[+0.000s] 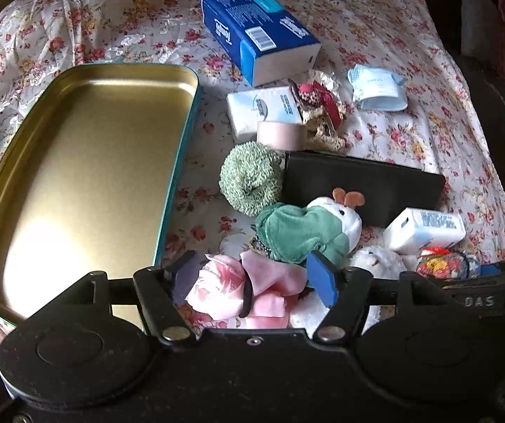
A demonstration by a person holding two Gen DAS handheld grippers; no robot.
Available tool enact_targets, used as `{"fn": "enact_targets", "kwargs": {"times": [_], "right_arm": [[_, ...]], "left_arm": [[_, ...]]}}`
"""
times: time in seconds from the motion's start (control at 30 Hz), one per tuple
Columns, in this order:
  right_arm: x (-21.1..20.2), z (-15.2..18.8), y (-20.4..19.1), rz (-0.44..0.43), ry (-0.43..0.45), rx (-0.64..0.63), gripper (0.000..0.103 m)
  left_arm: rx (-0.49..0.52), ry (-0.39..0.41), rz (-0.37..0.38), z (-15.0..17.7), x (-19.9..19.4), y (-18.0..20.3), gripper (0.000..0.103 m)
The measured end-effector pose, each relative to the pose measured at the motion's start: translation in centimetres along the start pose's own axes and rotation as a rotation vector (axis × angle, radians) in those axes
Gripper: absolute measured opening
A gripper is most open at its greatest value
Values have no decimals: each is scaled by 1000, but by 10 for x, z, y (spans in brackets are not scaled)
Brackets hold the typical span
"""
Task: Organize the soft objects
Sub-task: 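Grasp the knitted multicolour sock bundle with the right tool, then carry the sock bundle into the tray and open the right tool while the left carries the pink cloth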
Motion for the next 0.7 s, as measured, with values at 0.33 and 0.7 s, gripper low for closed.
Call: {"fn": "enact_targets", "kwargs": {"times": [0.33,0.7], "right_arm": [[-7,0,4,-88,49,23,62],[-11,2,5,-116,73,31,62]], "left_arm": [[46,-69,-48,12,23,5,64],[39,-107,-48,10,41,8,54]]}}
Point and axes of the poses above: each gripper's, at about its wrist camera, not at the fingertips, and x roughly the way its jaws point, y to its right, z to its underside, the point moved 6 cm from there along x, roughly the way its jaws point, and after that the axes turned 3 degrees about z, right-handed, at the moved point
